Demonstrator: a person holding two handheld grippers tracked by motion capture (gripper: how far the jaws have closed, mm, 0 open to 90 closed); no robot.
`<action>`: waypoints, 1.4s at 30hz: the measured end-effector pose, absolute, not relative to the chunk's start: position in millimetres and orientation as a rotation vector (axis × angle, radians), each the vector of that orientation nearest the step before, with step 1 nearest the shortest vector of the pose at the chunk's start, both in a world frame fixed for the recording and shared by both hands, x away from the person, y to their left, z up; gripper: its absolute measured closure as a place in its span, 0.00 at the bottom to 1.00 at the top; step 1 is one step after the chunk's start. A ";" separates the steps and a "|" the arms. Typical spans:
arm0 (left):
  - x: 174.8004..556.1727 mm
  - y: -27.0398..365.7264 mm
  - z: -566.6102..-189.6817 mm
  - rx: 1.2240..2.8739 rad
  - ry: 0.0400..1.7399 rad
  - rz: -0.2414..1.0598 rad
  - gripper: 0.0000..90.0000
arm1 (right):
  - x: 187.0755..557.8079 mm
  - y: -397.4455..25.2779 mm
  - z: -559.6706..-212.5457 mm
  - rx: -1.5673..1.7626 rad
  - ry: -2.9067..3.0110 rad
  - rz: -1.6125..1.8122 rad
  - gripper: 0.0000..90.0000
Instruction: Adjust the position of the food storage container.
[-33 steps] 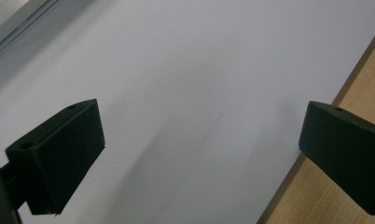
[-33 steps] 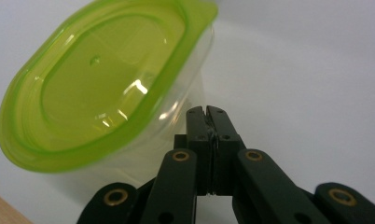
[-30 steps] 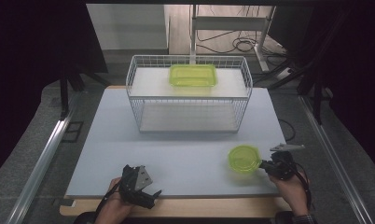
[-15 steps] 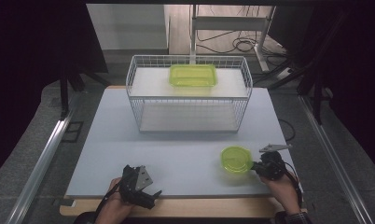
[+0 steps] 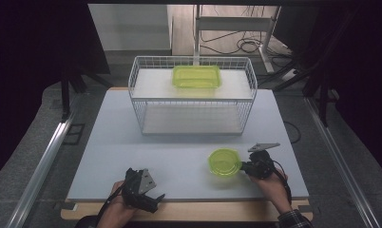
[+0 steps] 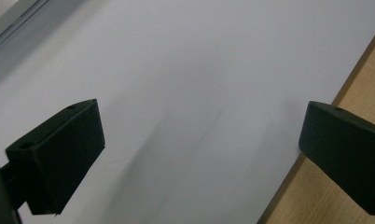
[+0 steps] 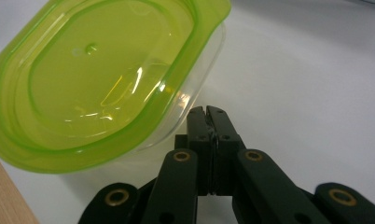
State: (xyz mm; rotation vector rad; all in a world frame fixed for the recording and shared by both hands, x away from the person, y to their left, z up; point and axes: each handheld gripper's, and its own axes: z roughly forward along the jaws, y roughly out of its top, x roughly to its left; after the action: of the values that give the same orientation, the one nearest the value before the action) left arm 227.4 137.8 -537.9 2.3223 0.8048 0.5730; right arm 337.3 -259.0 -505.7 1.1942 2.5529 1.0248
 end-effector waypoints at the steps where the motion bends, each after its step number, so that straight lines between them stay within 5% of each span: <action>1: 227.4 137.8 -537.9 2.322 0.805 0.573 0.00 | 337.3 -259.0 -505.7 1.194 2.553 1.025 0.98; 20: 227.2 138.0 -538.1 2.323 0.803 0.571 0.00 | 350.9 -189.9 -514.1 1.094 2.707 1.160 0.98; 31: 227.1 138.3 -537.6 2.323 0.807 0.572 0.00 | 344.4 -205.3 -500.7 1.026 2.613 1.088 0.89; 42: 225.2 143.9 -527.3 2.241 0.879 0.624 0.01 | 325.0 -228.0 -487.3 0.938 2.497 1.070 0.47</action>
State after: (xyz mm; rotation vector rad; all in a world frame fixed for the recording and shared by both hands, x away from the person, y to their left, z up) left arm 225.2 143.9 -527.3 2.2405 0.8791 0.6238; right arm 325.0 -228.0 -487.3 0.9378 2.4966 1.0696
